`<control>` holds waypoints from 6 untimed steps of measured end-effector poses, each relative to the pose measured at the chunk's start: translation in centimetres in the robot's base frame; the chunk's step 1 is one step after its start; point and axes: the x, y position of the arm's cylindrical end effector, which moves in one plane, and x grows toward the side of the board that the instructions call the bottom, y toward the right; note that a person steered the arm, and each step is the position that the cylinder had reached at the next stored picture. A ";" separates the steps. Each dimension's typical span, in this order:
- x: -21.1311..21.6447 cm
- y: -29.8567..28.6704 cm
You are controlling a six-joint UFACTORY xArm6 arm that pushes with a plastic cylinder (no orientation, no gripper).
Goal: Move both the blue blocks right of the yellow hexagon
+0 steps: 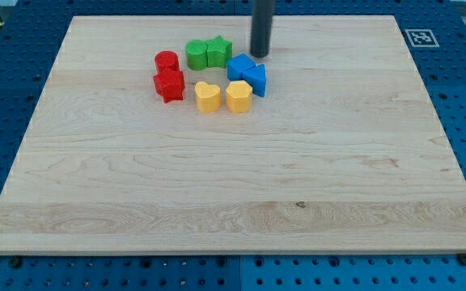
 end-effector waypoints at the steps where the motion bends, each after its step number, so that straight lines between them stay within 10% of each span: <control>1: 0.6 -3.5; 6: 5.2 0.2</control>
